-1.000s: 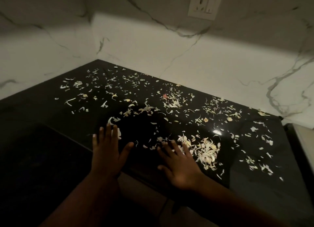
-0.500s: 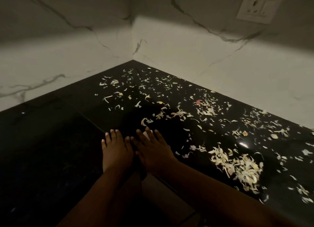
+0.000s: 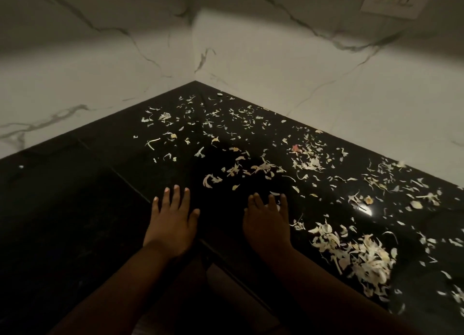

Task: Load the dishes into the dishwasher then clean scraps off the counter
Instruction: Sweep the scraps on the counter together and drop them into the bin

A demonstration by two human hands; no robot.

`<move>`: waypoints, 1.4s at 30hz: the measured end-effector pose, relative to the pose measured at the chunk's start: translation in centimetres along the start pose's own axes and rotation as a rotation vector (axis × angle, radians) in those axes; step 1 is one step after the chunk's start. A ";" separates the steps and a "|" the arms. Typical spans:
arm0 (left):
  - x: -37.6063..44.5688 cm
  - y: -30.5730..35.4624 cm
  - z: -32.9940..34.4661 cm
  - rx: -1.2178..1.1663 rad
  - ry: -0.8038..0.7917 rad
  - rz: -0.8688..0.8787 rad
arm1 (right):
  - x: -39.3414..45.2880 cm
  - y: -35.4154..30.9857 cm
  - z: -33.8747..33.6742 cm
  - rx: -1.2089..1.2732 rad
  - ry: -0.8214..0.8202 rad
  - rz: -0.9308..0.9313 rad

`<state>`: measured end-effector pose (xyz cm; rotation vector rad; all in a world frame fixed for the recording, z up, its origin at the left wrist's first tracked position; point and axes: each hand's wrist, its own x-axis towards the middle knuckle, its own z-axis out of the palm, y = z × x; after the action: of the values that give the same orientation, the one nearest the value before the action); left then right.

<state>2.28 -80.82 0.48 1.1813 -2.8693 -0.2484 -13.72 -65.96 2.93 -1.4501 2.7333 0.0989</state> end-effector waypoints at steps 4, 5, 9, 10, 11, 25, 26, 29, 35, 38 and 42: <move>1.1 -0.2 0.1 0.055 -0.052 0.104 | -0.6 1.1 -0.5 -0.092 -0.007 -0.036; 1.2 -0.2 0.1 0.068 -0.051 0.103 | -0.8 0.7 -0.2 -0.054 0.005 -0.109; 1.0 -0.2 0.2 0.081 -0.057 0.087 | -1.9 0.1 1.9 0.083 -0.010 -0.275; 1.1 -0.2 0.2 0.070 -0.052 0.087 | -1.9 0.8 2.2 0.093 -0.009 -0.262; 1.1 -0.3 0.2 0.062 -0.046 0.089 | -2.1 1.8 2.4 0.089 -0.008 -0.245; 1.2 0.0 -0.3 0.076 -0.159 0.115 | -4.0 3.3 1.4 -0.009 -0.088 -0.226; 1.0 -0.1 -0.3 0.059 -0.154 0.114 | -4.1 2.3 1.8 0.014 -0.118 -0.273; 1.1 0.1 -0.2 0.010 -0.137 0.094 | -3.3 1.5 1.9 0.050 -0.179 -0.231; 2.0 -2.1 -0.4 0.003 -0.132 0.209 | -2.0 -0.3 -0.1 0.109 -0.192 0.177; 3.1 -5.0 -2.0 -0.002 -0.058 0.245 | -0.3 -4.1 -1.8 0.146 -0.166 0.160; 6.4 -9.5 -3.2 -0.017 -0.012 0.179 | 4.0 -10.7 -3.2 0.128 -0.113 -0.122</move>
<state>4.63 -92.40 1.94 0.9148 -2.9525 -0.2739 -7.15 -75.45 5.46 -1.5224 2.5057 0.0015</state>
